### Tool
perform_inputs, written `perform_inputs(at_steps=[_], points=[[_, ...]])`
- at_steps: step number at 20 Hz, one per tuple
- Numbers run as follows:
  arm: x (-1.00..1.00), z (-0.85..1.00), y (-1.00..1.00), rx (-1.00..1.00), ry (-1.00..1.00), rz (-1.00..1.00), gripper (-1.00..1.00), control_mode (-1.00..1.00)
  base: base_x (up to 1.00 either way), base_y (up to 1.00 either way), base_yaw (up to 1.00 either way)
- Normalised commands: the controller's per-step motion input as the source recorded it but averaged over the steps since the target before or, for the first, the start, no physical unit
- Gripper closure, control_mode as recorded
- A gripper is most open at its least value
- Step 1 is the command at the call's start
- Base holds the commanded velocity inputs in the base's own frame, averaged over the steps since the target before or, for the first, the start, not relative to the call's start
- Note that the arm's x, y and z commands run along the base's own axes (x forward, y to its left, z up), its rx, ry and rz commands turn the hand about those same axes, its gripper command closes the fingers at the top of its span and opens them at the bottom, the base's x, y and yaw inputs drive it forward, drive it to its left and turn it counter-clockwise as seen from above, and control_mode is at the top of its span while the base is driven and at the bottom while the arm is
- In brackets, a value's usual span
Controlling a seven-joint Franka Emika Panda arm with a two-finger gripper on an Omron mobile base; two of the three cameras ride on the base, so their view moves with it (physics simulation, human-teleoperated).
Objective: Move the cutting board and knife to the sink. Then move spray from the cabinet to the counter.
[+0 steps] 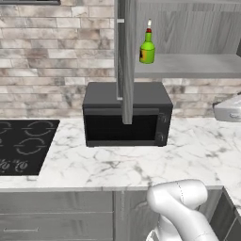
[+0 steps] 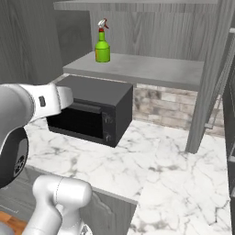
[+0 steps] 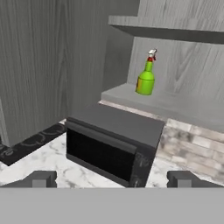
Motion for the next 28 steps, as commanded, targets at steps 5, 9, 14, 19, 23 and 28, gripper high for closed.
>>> perform_inputs(at_steps=[5, 9, 14, 19, 23, 28], points=[[0.19, 0.09, 0.00, 0.02, -0.12, 0.00, -1.00, -1.00, 0.00, 0.00, 0.00], [0.15, 0.18, 0.00, 0.06, -0.10, 0.00, -1.00, -1.00, 0.00, 0.00, 0.00], [0.11, 0.19, 0.00, 0.14, -0.08, 0.02, -1.00, -1.00, 0.00, 0.00, 0.00], [0.16, 0.17, 0.00, 0.15, -0.06, 0.04, -1.00, -1.00, 0.00, 0.00, 0.00], [0.15, 0.21, 0.00, 0.07, -0.10, 0.04, -1.00, -1.00, 0.00, 0.00, 0.00], [0.28, 0.07, 0.20, -0.01, -0.15, -0.01, -1.00, -1.00, 0.00, 0.00, 0.00]])
